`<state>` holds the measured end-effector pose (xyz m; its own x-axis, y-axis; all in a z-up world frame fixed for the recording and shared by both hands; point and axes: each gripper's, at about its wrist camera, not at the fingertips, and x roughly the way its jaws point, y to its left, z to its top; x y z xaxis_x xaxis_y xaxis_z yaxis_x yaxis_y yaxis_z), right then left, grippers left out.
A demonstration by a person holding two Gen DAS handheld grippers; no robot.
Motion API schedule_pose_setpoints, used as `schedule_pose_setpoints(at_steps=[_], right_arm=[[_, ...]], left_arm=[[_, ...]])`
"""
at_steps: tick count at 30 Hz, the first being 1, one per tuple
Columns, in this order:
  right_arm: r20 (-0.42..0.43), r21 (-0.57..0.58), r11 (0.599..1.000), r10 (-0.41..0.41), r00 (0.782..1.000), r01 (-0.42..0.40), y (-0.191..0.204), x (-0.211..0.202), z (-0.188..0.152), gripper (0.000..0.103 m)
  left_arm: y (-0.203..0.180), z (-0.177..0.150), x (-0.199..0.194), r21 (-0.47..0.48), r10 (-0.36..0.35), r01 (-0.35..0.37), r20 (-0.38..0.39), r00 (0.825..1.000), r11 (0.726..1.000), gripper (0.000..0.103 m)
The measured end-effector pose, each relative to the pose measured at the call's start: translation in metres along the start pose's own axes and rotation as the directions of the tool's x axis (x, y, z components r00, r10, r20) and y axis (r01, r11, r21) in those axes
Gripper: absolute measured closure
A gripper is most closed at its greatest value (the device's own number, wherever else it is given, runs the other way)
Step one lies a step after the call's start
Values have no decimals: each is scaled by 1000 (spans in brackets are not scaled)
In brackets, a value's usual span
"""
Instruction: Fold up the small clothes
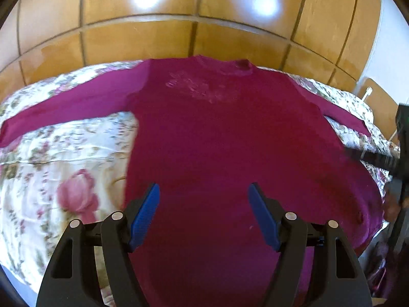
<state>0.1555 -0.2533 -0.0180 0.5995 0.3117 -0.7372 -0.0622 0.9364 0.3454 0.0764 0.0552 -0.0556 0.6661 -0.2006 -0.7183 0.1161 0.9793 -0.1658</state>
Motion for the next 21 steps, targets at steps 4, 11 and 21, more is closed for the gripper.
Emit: schedule_pose_setpoints(at_steps=[4,11,21], right_arm=[[103,322,945,-95,990,58,-103,-21,38,53],[150,722,686,-280,948,89,-269,-33,76,63],[33,721,635,-432,901,277,-323,-1,141,97]], left_arm=[[0,2,20,-24,-6,4,-62,998,1000,32],[-1,1,32,-24,14,-16,-108,994,1000,27],[-7,8,40,-13,37,-40,-153,988,999,22]])
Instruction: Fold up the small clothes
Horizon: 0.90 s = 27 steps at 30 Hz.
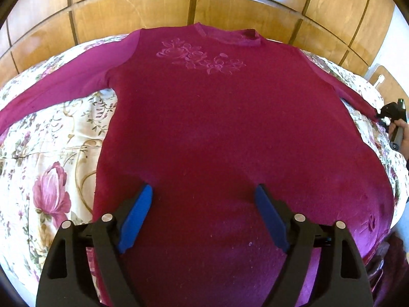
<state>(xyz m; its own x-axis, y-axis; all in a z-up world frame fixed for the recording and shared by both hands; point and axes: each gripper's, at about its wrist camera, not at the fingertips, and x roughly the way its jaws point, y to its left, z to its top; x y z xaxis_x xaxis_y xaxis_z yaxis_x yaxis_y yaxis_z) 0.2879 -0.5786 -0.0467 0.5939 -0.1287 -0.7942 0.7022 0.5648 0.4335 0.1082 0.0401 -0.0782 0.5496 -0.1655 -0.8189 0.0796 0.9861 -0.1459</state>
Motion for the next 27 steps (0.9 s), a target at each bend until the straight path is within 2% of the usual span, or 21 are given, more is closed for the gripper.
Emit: schedule_pose_setpoints(at_steps=[3,5,8,11,13,14,16,18,19,22,23,24,25,26,27], right_arm=[[44,-148,987,75,996,-68,34,-26,-2,97],[51,-256,956,162,986,-144,74,-47,-17,97],[8,-372,885,304,953,-279,137,-67,-45,97],[-86,-463,786,422,903,-411,202,-82,-90,97],[-156,-498,721,471,868,-481,238,-86,-121,97],[-205,-519,677,495,845,-522,261,-89,-144,97],[-293,-546,601,515,806,-583,297,-90,-187,97],[-367,-562,544,511,777,-623,325,-88,-226,97],[-397,-565,521,507,765,-639,335,-88,-241,97],[-531,-574,412,472,704,-708,367,-85,-305,96],[-552,-576,391,461,695,-718,371,-86,-317,92],[-584,-568,368,451,675,-736,375,-87,-331,84],[-598,-555,359,454,660,-750,375,-88,-336,76],[-598,-549,356,465,653,-757,372,-94,-339,62],[-590,-545,357,480,649,-759,369,-96,-337,57]], left_arm=[[2,4,-1,-16,-12,12,-14,1000,1000,22],[4,9,-4,-33,-33,33,-5,999,999,22],[7,17,-9,-57,-73,74,13,997,996,22],[13,24,-12,-98,-118,120,25,993,988,20],[16,28,-14,-119,-131,135,39,991,984,13],[17,30,-15,-122,-139,143,46,989,982,13],[20,35,-19,-125,-132,140,70,989,982,8],[24,40,-20,-134,-121,132,85,989,982,4],[27,42,-21,-144,-114,127,93,989,981,4],[40,50,-24,-192,-113,138,136,984,972,4],[44,53,-25,-205,-110,140,150,983,969,4],[48,57,-26,-216,-111,147,170,979,965,4],[51,61,-27,-221,-108,148,185,977,964,4],[53,64,-28,-220,-102,144,193,976,965,4],[55,69,-29,-213,-97,141,203,974,967,4]])
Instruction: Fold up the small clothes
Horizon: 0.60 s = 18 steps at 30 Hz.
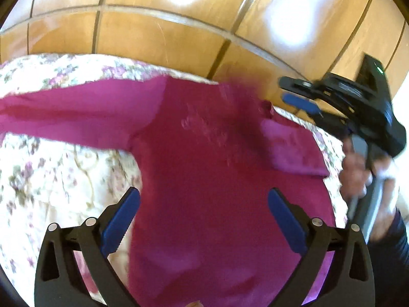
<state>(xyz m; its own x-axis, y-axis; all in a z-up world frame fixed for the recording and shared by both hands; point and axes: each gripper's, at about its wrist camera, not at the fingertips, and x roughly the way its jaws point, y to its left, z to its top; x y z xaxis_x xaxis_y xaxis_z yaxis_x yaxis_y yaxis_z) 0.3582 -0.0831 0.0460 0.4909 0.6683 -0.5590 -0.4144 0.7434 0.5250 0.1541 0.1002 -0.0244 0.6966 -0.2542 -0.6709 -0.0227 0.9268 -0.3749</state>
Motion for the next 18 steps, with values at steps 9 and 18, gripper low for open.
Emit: schedule_pose_setpoints(at_steps=[9,18], right_arm=[[92,146,981,-143,985,129,-67,-97,-47,47],[44,345,897,-311,950,278,-141,-152,-110,47]], left_arm=[[-4,44,35,-16,0,0,-23,1000,1000,7],[-5,68,130,-55,14,-26,-215,976,998,86]])
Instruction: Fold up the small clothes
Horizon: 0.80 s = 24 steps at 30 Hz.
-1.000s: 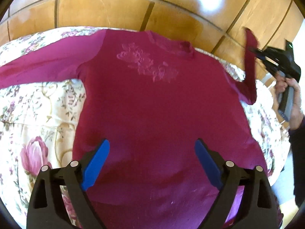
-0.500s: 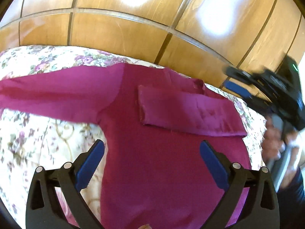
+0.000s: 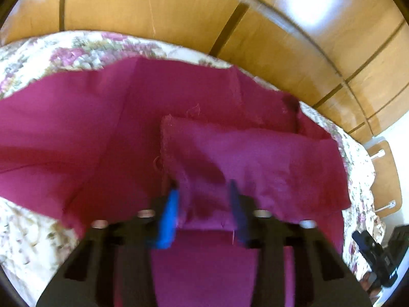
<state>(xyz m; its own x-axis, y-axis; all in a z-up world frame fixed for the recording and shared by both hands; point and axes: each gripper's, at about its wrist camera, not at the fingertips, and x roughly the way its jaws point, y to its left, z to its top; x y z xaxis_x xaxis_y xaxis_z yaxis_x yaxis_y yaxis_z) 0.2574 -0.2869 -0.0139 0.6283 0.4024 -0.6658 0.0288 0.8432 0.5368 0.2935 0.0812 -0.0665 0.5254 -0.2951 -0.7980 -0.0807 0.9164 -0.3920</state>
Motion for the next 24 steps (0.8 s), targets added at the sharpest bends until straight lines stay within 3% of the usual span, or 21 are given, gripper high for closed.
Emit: schedule_pose_setpoints(at_steps=[1,7,9,12,14,15,17,19,21,24], right_arm=[[6,-1,1000,-2,1000,2,1,1,2,47],[44,-106,994,-13,999,18,36,20,25,47],[48,-145,989,-24,999,31,48,33,30,47],[39,-232,969,-83,996,90,69,66,36,48],[11,-262,947,-187,982,183,72,99,36,48],[-6,-272,938,-226,974,216,71,111,33,47],[9,-314,910,-283,959,272,68,132,21,45],[81,-350,883,-302,950,311,73,131,8,44],[91,-355,877,-313,945,325,74,131,7,43],[94,-361,872,-319,943,331,74,132,5,42]], left_arm=[[-1,2,1,4,27,-27,17,1000,1000,102],[3,21,-28,-18,10,-7,149,989,1000,102],[1,26,-31,10,40,-42,160,986,999,102],[5,24,-15,13,149,-152,116,982,988,102],[15,18,-5,-2,187,-188,81,979,982,96],[22,14,-3,-6,198,-198,77,977,980,88],[27,6,-8,2,188,-189,106,976,982,83],[33,-2,-18,-9,158,-158,110,981,987,63],[42,-9,-27,-37,121,-118,114,986,992,47],[61,-26,-50,-109,66,-53,119,991,993,47]])
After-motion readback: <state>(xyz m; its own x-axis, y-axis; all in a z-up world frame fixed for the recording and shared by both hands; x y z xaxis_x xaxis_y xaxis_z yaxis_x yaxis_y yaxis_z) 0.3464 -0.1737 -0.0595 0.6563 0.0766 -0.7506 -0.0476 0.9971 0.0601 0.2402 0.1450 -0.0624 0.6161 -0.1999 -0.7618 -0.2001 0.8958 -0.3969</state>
